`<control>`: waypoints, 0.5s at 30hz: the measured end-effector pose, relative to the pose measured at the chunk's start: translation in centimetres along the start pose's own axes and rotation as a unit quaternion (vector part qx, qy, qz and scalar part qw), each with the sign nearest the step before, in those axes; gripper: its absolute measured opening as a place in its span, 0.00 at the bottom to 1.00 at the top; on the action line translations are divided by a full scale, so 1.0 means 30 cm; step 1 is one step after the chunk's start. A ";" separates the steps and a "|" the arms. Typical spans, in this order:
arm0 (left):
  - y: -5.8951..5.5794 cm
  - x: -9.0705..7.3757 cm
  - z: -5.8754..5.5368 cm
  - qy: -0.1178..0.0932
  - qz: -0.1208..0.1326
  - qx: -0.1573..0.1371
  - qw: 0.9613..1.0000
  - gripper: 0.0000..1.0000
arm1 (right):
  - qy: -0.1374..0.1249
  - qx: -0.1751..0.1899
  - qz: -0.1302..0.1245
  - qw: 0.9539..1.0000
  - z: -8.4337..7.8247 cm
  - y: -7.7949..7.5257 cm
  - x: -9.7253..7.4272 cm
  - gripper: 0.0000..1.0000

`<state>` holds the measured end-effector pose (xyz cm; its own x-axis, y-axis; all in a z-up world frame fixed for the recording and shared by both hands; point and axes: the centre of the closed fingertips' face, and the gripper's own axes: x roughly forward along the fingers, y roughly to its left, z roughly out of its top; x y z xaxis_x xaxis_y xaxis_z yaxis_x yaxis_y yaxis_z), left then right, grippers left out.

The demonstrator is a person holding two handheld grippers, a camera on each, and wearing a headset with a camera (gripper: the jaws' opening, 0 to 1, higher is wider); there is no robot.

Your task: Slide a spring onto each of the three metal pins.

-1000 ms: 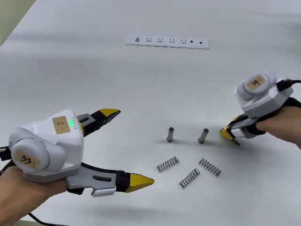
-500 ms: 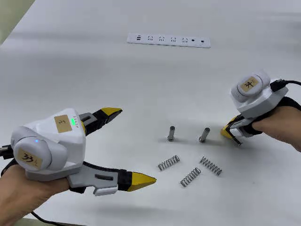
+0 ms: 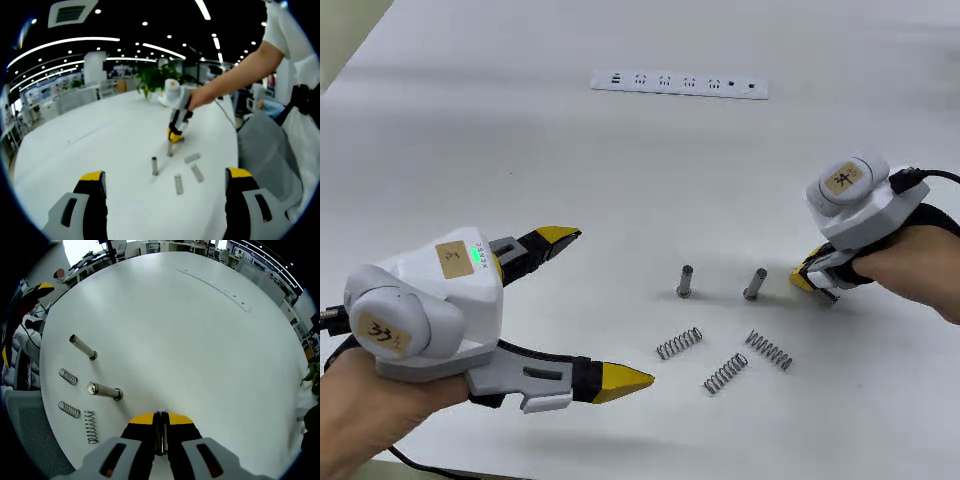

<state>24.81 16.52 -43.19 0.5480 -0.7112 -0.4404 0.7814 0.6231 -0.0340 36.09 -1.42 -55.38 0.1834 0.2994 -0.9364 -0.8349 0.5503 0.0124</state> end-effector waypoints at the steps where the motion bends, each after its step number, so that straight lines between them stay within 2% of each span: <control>1: 0.000 0.000 0.000 0.000 0.000 0.000 1.000 1.00 | -0.001 -0.001 0.001 1.000 0.000 0.003 -0.001 0.09; 15: -0.009 0.010 0.002 -0.001 -0.004 0.000 1.000 1.00 | -0.032 0.006 0.007 0.999 0.006 0.014 -0.046 0.09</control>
<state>24.79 16.13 -43.26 0.5429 -0.7163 -0.4383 0.7853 0.6180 -0.0373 35.57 -1.46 -54.00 0.2053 0.3551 -0.9120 -0.8317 0.5545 0.0287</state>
